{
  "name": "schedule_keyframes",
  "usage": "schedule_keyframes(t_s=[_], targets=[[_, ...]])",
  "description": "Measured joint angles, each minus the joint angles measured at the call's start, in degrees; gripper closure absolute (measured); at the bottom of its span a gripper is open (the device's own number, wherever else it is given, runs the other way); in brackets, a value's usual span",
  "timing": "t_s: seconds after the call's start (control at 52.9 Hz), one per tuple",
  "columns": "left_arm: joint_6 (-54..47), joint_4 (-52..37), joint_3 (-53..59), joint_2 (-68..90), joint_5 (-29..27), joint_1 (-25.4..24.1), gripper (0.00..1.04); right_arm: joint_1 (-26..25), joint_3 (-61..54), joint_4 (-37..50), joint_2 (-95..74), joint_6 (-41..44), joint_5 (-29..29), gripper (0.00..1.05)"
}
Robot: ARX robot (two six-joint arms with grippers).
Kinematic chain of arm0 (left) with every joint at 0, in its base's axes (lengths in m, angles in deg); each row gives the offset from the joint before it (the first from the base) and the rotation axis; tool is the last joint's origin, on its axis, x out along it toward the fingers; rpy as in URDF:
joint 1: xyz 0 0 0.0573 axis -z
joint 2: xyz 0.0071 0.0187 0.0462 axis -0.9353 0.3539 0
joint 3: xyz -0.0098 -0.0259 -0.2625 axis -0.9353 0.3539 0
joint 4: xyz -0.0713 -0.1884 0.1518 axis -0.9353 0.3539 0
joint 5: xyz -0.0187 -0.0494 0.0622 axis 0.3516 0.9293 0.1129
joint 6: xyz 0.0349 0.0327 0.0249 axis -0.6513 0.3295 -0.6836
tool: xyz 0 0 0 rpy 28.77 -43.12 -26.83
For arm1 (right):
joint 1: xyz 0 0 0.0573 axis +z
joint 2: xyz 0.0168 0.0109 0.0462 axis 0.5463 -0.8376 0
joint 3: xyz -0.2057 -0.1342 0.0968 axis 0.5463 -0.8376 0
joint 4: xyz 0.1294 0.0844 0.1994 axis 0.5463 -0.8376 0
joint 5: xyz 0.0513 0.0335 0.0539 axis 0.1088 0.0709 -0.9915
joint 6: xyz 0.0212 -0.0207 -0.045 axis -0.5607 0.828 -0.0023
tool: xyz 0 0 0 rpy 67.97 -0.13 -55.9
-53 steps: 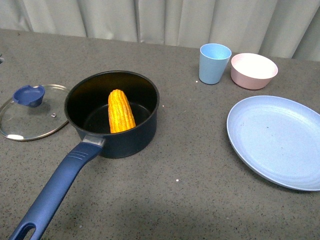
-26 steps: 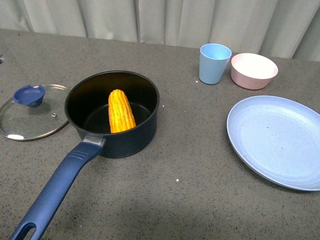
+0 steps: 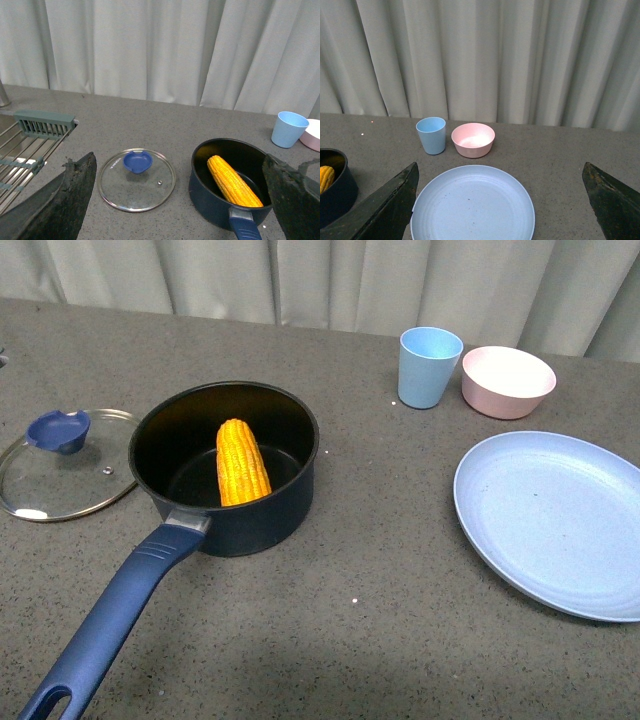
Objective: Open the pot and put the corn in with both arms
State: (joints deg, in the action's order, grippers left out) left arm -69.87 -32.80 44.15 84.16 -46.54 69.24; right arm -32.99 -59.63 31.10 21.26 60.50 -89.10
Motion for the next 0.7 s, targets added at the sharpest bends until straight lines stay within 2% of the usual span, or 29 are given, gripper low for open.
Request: schedule_keyframes(t_s=[0.7], targets=[[0.00, 0.00, 0.00, 0.00, 0.00, 0.00, 0.06, 0.00, 0.00, 0.00, 0.00, 0.00, 0.00, 0.09]])
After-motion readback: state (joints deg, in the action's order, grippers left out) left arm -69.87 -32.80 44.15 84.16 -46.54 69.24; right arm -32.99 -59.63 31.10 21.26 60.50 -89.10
